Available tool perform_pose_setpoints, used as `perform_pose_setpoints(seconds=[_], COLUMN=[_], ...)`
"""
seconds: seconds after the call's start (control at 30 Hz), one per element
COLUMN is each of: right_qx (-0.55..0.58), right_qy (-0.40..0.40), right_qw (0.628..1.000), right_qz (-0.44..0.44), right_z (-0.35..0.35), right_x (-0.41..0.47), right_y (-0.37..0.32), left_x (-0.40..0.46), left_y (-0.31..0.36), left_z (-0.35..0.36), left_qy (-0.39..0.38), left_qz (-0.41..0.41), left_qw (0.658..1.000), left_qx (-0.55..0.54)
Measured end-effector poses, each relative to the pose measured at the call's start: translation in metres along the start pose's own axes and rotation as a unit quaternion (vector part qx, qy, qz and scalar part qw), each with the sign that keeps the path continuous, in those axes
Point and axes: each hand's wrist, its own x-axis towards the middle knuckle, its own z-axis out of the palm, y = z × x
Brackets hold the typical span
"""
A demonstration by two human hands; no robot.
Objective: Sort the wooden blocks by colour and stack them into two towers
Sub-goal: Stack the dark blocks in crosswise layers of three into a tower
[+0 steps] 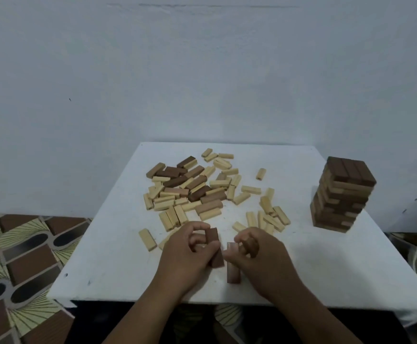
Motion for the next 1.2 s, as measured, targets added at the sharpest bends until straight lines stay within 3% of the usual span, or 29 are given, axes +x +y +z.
perform_pose_setpoints(seconds=[0.17,0.37,0.53,0.77,0.93,1.07,1.2], right_qx=[-0.094,-0.078,-0.097,-0.147,-0.151,-0.168,-0.167], right_qy=[0.018,0.046,0.01,-0.045,-0.082,-0.157,-0.135], right_qw=[0.993,0.99,0.995,0.988,0.984,0.97,0.973], right_qz=[-0.075,-0.104,-0.027,0.005,-0.053,-0.079,-0.089], right_z=[0.009,0.002,-0.015,-0.025,-0.025,-0.027,-0.022], right_x=[-0.006,-0.006,-0.009,-0.01,-0.009,-0.005,-0.003], right_y=[0.012,0.009,0.007,0.004,0.007,0.006,0.009], left_x=[-0.005,-0.004,0.002,0.009,0.01,0.01,0.012], left_y=[-0.008,-0.012,-0.023,-0.036,-0.037,-0.034,-0.039], left_z=[0.002,-0.001,-0.008,-0.012,-0.015,-0.014,-0.014], left_qy=[0.016,0.034,0.03,-0.022,-0.046,-0.062,-0.063], left_qz=[0.076,0.142,0.202,0.228,0.215,0.218,0.215], left_qw=[0.984,0.96,0.953,0.94,0.941,0.937,0.944], left_qx=[0.157,0.237,0.223,0.252,0.256,0.267,0.242])
